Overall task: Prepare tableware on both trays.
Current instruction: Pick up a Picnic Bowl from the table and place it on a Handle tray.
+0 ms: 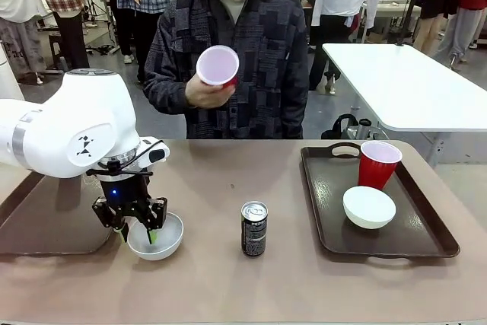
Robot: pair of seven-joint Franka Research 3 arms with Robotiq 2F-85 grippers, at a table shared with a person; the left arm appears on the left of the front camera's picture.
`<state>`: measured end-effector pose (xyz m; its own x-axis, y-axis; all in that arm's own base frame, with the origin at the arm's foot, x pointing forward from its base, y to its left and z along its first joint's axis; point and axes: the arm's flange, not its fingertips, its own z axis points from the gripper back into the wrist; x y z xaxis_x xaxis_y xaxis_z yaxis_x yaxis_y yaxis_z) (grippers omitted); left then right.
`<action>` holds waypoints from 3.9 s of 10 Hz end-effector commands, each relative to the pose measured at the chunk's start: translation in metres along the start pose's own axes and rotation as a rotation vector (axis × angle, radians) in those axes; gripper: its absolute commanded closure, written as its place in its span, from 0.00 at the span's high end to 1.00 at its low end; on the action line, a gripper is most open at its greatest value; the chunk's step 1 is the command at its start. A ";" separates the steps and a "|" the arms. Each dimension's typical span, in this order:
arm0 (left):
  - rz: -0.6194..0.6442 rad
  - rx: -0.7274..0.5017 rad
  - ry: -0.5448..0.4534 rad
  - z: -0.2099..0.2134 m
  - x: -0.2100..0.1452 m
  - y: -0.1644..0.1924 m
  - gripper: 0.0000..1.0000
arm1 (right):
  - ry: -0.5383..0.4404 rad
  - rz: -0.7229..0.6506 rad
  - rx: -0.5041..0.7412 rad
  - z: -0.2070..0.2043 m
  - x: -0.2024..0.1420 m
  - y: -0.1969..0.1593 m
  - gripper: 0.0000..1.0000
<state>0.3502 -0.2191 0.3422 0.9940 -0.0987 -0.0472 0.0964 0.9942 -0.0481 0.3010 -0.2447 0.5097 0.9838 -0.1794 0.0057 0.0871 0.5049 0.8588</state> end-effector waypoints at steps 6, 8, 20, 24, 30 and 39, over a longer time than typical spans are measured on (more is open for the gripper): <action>0.000 -0.004 -0.018 0.002 -0.002 0.007 0.00 | 0.007 -0.012 -0.008 0.001 -0.002 0.001 1.00; -0.034 -0.070 0.013 0.021 -0.004 0.008 0.00 | 0.007 -0.012 -0.008 0.001 -0.002 0.001 1.00; 0.098 -0.060 -0.136 0.132 -0.026 0.215 0.00 | 0.007 -0.012 -0.008 0.001 -0.002 0.001 1.00; 0.124 -0.066 -0.125 0.133 -0.027 0.219 0.00 | 0.007 -0.012 -0.008 0.001 -0.002 0.001 1.00; 0.244 -0.128 -0.013 0.066 0.012 0.240 0.04 | 0.007 -0.012 -0.008 0.001 -0.002 0.001 1.00; 0.204 -0.122 0.085 0.046 0.012 0.238 0.27 | 0.007 -0.012 -0.008 0.001 -0.002 0.001 1.00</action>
<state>0.3932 0.0172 0.3580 0.9846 0.1262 -0.1209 -0.1398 0.9839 -0.1116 0.3010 -0.2446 0.5097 0.9837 -0.1796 0.0052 0.0877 0.5053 0.8585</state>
